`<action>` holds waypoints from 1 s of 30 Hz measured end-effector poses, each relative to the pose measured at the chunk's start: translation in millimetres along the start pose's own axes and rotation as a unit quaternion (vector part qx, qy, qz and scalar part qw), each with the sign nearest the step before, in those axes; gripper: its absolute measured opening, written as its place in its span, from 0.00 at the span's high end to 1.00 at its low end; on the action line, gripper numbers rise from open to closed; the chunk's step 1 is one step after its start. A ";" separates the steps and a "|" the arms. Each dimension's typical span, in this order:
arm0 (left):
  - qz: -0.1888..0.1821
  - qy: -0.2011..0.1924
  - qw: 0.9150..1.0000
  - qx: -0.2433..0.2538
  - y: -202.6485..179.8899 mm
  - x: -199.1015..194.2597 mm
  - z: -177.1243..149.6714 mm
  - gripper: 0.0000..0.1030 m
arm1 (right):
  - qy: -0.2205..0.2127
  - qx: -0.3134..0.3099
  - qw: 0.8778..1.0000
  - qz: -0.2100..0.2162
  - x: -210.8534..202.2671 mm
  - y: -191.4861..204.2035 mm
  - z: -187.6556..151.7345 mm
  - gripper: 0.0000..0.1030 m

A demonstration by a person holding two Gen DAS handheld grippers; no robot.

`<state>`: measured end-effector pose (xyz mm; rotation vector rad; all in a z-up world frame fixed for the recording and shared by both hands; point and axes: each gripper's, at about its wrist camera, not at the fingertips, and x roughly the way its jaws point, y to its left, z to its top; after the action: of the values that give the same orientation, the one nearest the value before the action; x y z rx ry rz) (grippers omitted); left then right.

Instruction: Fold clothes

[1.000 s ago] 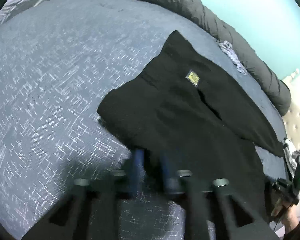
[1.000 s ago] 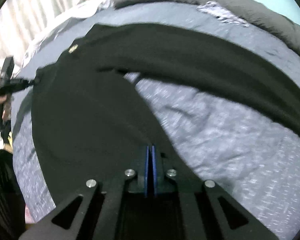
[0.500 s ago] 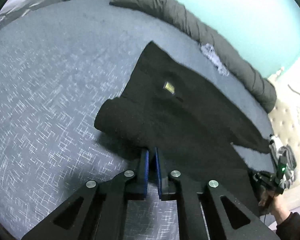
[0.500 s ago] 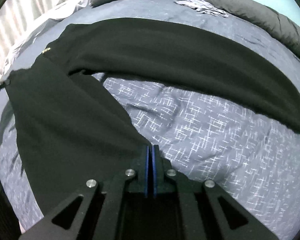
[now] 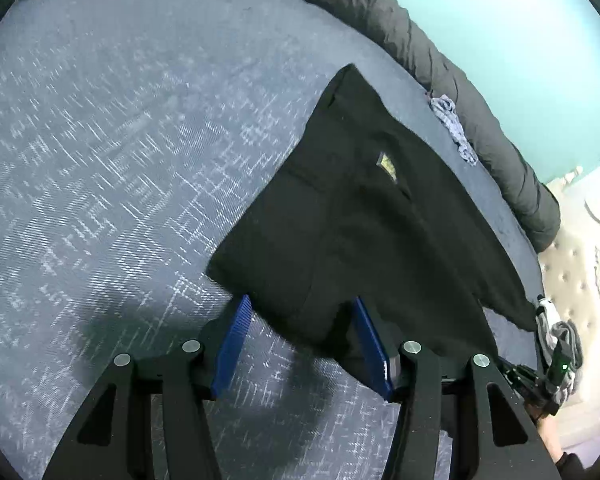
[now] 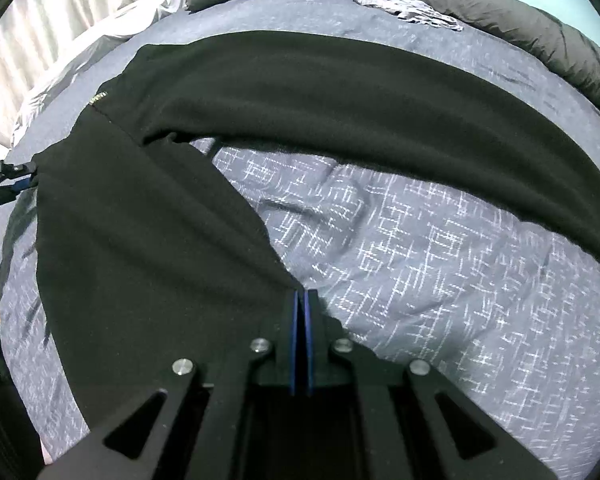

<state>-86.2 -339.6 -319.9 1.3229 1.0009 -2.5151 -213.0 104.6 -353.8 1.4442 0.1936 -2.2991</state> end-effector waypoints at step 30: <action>0.062 -0.018 0.994 0.087 -24.9 -23.2 41.7 0.87 | -0.073 0.159 0.981 -0.086 -176.2 -142.8 -109.6 0.53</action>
<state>-110.6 -350.0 -273.1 1.3342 0.6826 -2.5699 -115.6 317.9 -261.6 1.4432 -0.1013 -2.6627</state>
